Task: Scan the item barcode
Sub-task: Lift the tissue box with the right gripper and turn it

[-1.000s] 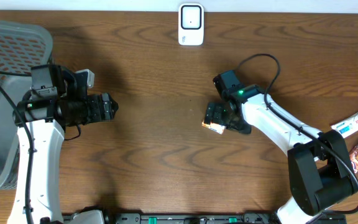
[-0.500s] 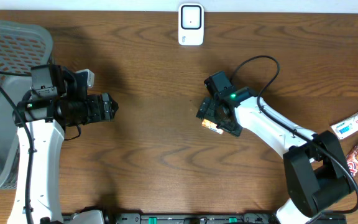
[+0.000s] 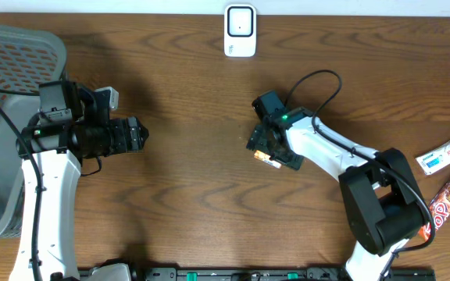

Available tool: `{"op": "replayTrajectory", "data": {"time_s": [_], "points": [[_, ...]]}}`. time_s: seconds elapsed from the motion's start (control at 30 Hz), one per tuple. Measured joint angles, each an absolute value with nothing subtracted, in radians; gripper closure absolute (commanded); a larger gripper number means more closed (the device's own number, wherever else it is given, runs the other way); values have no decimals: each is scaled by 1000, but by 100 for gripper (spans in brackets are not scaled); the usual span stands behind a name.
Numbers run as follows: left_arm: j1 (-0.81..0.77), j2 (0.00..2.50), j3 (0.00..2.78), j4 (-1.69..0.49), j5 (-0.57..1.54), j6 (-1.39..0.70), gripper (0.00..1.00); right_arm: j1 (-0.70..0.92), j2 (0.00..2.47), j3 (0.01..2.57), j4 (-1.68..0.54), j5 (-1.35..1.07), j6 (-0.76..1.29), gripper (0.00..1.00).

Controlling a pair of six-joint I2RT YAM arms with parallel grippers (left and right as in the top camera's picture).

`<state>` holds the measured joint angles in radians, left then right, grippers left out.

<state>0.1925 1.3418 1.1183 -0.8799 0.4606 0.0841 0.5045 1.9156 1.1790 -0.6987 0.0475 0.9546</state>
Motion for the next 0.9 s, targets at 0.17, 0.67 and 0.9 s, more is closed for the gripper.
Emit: {"op": "replayTrajectory", "data": {"time_s": [0.17,0.67,0.9], "points": [[192,1342,1118,-880,461,84,15,504,1921,1182,-695,62,925,38],[192,1342,1118,-879,460,84,15,503,1975,1284,-879,-2,870,36],[192,1342,1118,-880,461,84,15,503,1991,1458,-1062,-109,803,33]]}}
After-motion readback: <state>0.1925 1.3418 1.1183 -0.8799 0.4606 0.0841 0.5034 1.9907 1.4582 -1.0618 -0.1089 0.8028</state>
